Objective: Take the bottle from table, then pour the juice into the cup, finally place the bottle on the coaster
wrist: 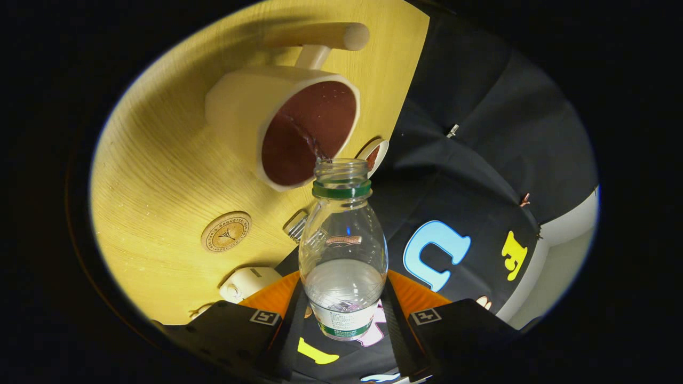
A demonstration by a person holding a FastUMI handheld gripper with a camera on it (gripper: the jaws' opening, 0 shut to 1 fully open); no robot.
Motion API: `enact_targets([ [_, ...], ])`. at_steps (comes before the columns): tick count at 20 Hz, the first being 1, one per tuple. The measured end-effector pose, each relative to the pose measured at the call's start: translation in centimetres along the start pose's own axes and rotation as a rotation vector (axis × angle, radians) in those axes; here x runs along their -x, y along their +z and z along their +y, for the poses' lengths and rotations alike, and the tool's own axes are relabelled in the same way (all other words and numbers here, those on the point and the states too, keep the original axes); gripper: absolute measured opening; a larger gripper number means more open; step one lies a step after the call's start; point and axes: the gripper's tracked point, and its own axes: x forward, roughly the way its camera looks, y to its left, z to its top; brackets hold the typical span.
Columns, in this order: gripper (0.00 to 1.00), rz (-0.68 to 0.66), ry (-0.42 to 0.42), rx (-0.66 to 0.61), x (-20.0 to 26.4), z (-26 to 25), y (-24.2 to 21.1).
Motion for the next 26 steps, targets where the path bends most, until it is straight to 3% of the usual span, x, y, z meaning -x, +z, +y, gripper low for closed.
enact_targets([
  [14,0.73,-0.021,0.02,0.04,0.5,-0.1,1.0],
  [26,0.73,-0.005,0.067,-0.005,0.6,0.9,1.0],
])
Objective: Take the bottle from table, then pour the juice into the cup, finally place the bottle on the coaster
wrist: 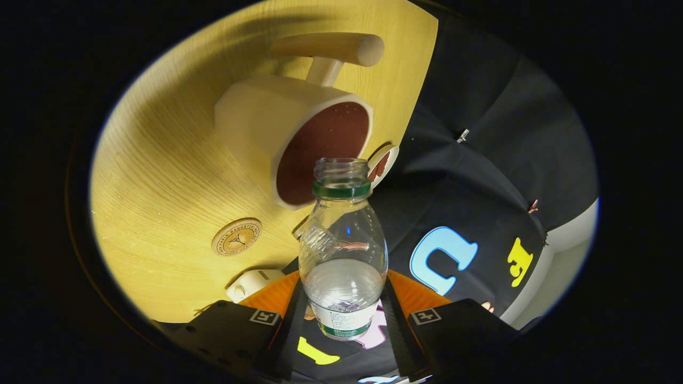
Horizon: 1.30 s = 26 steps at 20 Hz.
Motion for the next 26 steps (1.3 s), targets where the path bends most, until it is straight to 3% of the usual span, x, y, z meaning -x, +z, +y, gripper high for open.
enact_targets([
  [5,0.74,0.011,0.028,-0.065,0.5,0.2,-0.4],
  [9,0.73,0.064,0.054,-0.23,1.4,-0.7,-2.3],
  [19,0.74,0.241,0.107,-0.88,5.5,-3.0,-9.0],
  [26,0.74,0.197,0.123,-1.41,4.3,-4.7,-10.5],
])
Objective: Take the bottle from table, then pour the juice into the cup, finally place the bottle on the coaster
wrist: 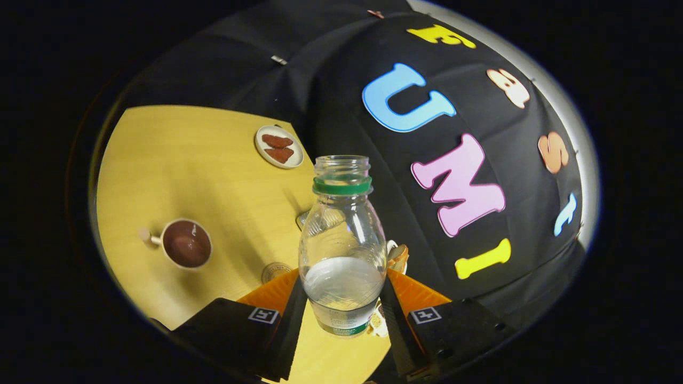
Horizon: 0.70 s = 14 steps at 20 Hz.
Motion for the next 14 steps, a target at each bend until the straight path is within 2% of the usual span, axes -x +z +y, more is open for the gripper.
enact_targets([
  [3,0.74,-0.061,0.01,-0.17,-0.4,-1.7,0.9],
  [7,0.74,-0.122,0.077,-0.425,-2.1,-2.1,0.9],
  [12,0.74,-0.219,0.151,-0.648,-3.9,-1.4,1.6],
  [14,0.74,-0.243,0.153,-0.702,-5.1,-1.6,1.3],
])
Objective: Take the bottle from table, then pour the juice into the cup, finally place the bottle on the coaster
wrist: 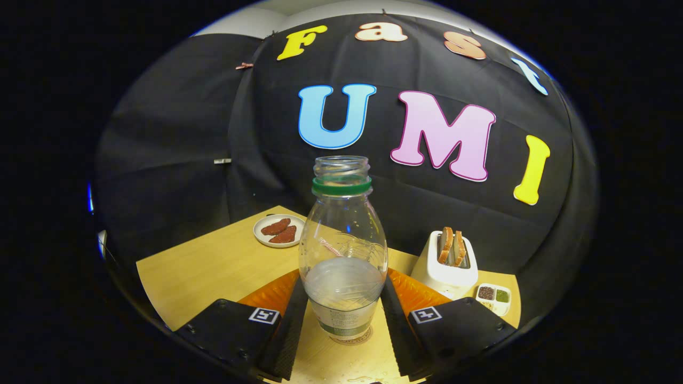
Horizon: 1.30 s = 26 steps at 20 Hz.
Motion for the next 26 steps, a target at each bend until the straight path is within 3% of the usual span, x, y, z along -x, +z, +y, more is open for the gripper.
enact_targets([
  [6,0.74,-0.015,-0.006,-0.081,-3.5,-2.1,-4.5],
  [13,0.74,0.01,0.001,-0.073,-6.6,-3.2,-10.5],
  [26,0.75,0.02,-0.005,-0.082,-8.0,-3.3,-13.1],
])
